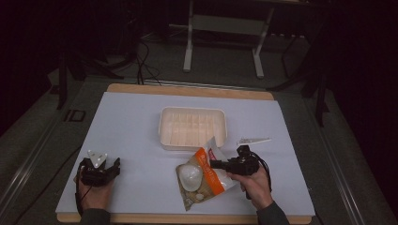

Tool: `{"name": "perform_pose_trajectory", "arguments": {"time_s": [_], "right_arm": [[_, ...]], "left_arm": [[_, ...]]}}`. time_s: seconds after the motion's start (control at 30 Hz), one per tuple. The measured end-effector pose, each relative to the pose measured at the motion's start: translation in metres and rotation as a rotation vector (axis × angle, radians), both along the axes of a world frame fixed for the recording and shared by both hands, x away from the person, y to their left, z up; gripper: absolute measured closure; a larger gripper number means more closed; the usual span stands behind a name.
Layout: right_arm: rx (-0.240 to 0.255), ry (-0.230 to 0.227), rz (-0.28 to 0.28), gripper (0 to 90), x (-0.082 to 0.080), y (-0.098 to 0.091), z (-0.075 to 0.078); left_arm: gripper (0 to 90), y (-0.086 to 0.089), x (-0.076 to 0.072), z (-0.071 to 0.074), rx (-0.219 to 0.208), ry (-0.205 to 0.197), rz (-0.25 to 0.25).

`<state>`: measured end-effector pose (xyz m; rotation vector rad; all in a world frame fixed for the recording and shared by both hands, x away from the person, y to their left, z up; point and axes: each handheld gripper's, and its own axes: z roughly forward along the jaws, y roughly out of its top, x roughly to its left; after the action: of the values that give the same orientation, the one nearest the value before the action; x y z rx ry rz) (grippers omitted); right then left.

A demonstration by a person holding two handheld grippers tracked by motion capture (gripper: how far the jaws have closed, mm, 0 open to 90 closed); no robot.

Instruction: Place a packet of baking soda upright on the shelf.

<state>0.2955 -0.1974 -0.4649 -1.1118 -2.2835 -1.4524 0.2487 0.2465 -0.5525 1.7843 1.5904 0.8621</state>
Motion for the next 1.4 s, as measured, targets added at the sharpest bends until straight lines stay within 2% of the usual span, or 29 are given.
{"name": "perform_pose_trajectory", "arguments": {"time_s": [0.13, 0.2, 0.3, 0.4, 0.6, 0.67, 1.4], "right_arm": [[0.036, 0.007, 0.024, 90.0, 0.001, 0.006, 0.004], [0.084, 0.03, 0.047, 90.0, 0.002, 0.012, 0.006], [0.123, 0.048, 0.06, 90.0, 0.002, 0.018, 0.007], [0.145, 0.048, 0.068, 90.0, 0.0, 0.023, 0.009], [0.161, 0.043, 0.078, 90.0, -0.001, 0.029, 0.013], [0.178, 0.028, 0.076, 90.0, -0.003, 0.032, 0.018], [0.2, -0.025, 0.046, 90.0, -0.005, 0.033, 0.039]], "left_arm": [[40.6, 0.0, 0.0, 0.0, 0.0, 0.0, 0.001], [40.6, 0.0, 0.0, 0.0, -0.001, 0.001, 0.001], [40.6, 0.0, 0.0, 0.0, -0.004, -0.002, 0.002], [40.5, 0.001, -0.001, 0.0, -0.006, -0.005, 0.004], [40.4, 0.001, 0.0, 0.0, -0.005, -0.001, 0.005], [40.5, 0.001, 0.0, 0.0, -0.008, 0.0, 0.006], [40.5, 0.001, -0.001, 0.0, -0.005, -0.007, 0.016]]}}
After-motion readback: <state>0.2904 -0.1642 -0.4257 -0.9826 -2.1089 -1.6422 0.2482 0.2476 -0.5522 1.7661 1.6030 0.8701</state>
